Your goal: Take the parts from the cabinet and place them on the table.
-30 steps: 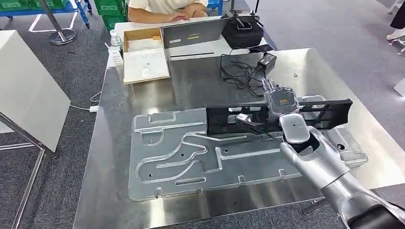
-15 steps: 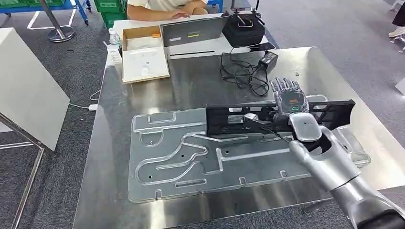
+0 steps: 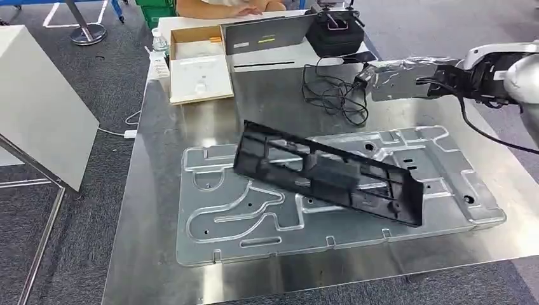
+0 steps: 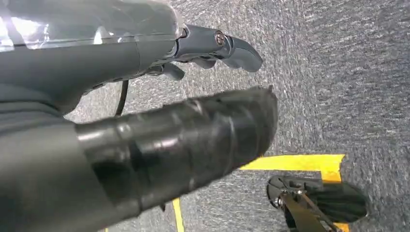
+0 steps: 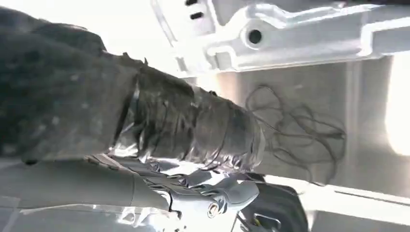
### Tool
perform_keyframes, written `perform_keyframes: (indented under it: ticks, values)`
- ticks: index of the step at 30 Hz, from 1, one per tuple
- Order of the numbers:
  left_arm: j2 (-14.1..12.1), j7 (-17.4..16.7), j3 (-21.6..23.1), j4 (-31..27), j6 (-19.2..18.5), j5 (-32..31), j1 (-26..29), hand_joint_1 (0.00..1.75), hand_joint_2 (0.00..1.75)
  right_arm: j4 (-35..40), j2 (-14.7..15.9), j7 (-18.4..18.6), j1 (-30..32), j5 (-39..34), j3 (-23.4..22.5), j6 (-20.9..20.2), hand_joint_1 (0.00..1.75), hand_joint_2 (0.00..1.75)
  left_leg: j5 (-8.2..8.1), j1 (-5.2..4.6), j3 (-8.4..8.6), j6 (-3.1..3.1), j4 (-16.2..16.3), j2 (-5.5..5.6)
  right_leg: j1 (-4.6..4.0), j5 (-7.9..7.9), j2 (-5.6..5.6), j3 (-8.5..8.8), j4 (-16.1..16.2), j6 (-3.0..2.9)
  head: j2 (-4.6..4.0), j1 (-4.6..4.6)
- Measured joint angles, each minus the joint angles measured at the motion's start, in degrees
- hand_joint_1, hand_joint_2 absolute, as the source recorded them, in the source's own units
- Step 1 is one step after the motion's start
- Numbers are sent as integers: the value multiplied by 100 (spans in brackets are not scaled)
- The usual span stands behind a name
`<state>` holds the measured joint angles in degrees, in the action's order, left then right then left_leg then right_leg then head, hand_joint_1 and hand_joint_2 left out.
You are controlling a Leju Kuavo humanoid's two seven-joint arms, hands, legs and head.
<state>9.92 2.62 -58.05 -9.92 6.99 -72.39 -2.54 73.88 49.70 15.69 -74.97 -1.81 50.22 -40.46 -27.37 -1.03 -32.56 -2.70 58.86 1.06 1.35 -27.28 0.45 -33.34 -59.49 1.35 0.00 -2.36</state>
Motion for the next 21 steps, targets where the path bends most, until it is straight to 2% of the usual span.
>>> perform_keyframes:
  ticks: [2, 3, 4, 6, 8, 11, 13, 17, 21]
  values:
    - [0, 0, -18, 0, 0, -2, -4, 0, 0, 0, 59, 26, -80, -37, 156, 13, 0, 0, 0, 0, 1, 0, 0, -1, 0, 1, 0, 4, 5, 1, 0, 0]
    - [0, 9, -28, 0, 0, 7, -3, 0, 0, -2, 88, 134, -155, -184, 233, -125, 0, 0, 0, -2, 2, 0, 1, -1, 3, 1, 1, 5, 7, 1, 0, 0]
    - [-2, 15, -39, 0, 4, 20, -2, 0, 0, -28, 131, 307, -333, -422, 363, -476, 0, 0, 1, -8, 0, -1, 3, 0, 9, 3, 1, 2, 7, 3, 0, 0]
    - [-21, 13, -61, 0, 17, 22, 1, 0, 0, -200, 218, 668, -1198, -1110, 918, -1656, 0, 0, 14, -37, -27, -21, 5, 2, 39, 8, -1, -33, -3, 11, 0, 2]
    - [-37, 13, -85, 0, 24, 24, 5, 0, 0, -386, 265, 898, -2113, -1674, 1561, -2192, 0, 0, 19, -36, -40, -23, 4, 7, 35, 13, -7, -40, -3, 19, 0, 0]
    - [-50, 31, -100, 0, 28, 33, 11, 0, 0, -568, 348, 1069, -3139, -2240, 2465, -2330, 0, 0, 19, -32, -40, -23, 4, 13, 31, 12, -11, -38, 1, 18, 0, 0]
    - [-50, 31, -111, 0, 44, 26, 9, 0, 0, -577, 402, 1080, -3384, -2267, 2794, -2317, 0, 0, 18, -28, -36, -23, 4, 9, 28, 12, -7, -33, 5, 18, 0, 0]
    - [-50, 50, -116, 0, 81, -9, 0, 0, 0, -575, 511, 1058, -3574, -2121, 3202, -2107, 0, 0, 17, -31, -33, -24, 4, -2, 33, 16, 3, -30, 11, 23, 0, 0]
    - [-50, 52, -131, 0, 103, 7, 1, 0, 0, -575, 542, 889, -3628, -1857, 3349, -1927, 0, 0, 17, -32, -31, -25, 5, -4, 33, 20, 7, -28, 13, 30, 0, 0]
